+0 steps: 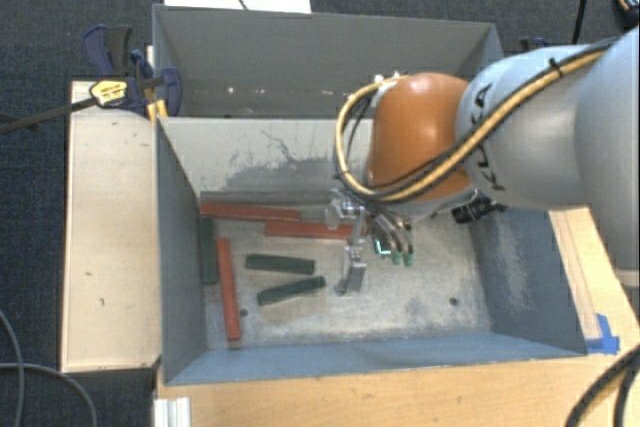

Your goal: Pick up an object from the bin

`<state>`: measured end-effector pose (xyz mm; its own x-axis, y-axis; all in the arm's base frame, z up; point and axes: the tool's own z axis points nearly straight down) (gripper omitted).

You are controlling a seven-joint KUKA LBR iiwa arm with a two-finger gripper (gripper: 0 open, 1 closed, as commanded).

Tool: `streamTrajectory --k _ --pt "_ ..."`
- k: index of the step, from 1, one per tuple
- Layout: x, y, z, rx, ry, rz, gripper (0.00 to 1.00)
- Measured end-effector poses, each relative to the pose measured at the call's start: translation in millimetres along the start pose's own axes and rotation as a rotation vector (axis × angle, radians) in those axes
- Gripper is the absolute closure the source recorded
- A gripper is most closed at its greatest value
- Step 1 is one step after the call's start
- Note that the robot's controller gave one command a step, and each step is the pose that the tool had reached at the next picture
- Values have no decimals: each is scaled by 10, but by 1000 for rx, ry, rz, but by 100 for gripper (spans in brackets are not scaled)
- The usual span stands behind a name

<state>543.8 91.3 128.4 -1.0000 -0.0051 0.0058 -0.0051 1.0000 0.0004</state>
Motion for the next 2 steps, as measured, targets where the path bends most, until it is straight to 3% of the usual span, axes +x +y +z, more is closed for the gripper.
streamTrajectory --k 1,2 --pt "-18 -122 585 -1 -7 232 0" --pt "-144 775 573 -5 -11 155 0"
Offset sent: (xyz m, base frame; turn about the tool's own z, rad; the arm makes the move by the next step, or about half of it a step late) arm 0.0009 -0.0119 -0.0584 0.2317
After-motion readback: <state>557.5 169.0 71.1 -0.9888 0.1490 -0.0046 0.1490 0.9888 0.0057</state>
